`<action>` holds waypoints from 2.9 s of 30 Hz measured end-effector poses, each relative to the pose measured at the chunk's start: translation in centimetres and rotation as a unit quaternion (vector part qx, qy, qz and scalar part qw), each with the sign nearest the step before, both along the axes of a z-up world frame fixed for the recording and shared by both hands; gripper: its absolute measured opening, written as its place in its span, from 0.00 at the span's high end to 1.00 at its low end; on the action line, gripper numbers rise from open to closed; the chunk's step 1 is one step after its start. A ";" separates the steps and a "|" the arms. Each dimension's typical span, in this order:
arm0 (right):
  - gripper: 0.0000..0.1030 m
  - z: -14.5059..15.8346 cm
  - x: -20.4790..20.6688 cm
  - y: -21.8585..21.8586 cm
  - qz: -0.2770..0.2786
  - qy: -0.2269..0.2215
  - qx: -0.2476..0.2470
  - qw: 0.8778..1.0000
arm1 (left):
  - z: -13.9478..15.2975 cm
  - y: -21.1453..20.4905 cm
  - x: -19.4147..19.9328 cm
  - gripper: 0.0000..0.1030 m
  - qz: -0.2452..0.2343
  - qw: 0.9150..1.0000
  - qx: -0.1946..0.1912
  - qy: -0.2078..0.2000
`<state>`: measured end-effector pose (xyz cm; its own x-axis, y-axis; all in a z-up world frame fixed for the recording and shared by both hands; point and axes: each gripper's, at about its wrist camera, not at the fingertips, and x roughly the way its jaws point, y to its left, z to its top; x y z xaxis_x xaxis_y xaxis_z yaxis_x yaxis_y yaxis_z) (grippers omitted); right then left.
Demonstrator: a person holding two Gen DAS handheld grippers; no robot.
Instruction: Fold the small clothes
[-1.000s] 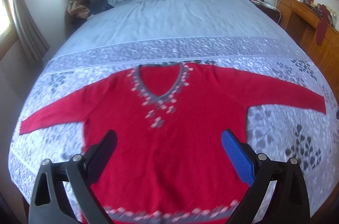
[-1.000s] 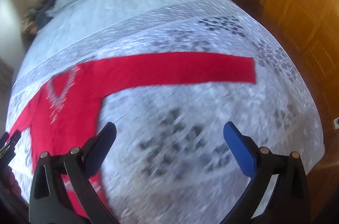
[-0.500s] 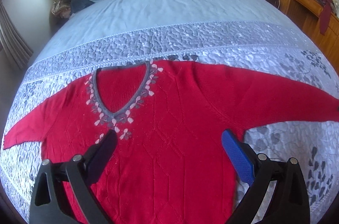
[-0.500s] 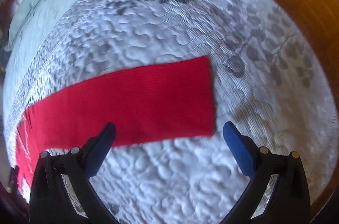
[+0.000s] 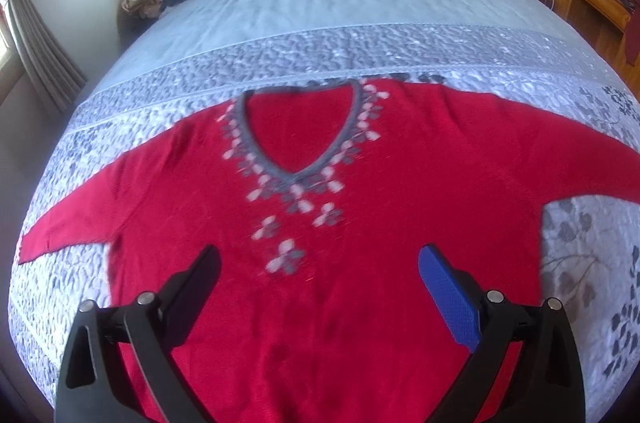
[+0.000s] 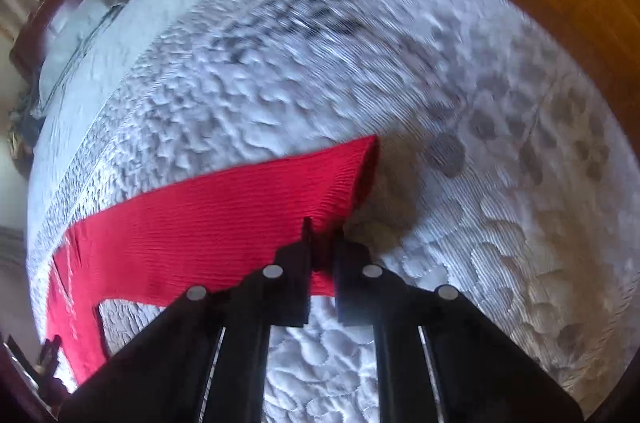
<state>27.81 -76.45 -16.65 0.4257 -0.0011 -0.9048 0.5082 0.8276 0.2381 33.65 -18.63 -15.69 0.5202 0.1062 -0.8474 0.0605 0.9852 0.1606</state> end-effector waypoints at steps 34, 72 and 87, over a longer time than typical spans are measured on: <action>0.59 1.3 7.8 37.7 0.273 -0.004 0.021 0.962 | 0.8 8.5 0.5 0.05 -0.013 0.991 -0.123 0.043; 0.58 -3.5 -2.8 30.4 0.206 -0.063 0.041 0.976 | 2.9 14.7 10.0 0.97 0.094 0.967 -0.235 -0.035; 0.42 -5.2 10.8 31.1 0.189 0.010 0.144 0.971 | -4.3 21.4 9.8 0.96 0.135 0.970 -0.204 0.001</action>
<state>38.64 -45.33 -21.90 0.3289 0.4067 -0.8523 0.1885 0.8561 0.4812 43.48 2.73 -20.00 0.5192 -0.1066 -0.8480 -0.2075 0.9468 -0.2461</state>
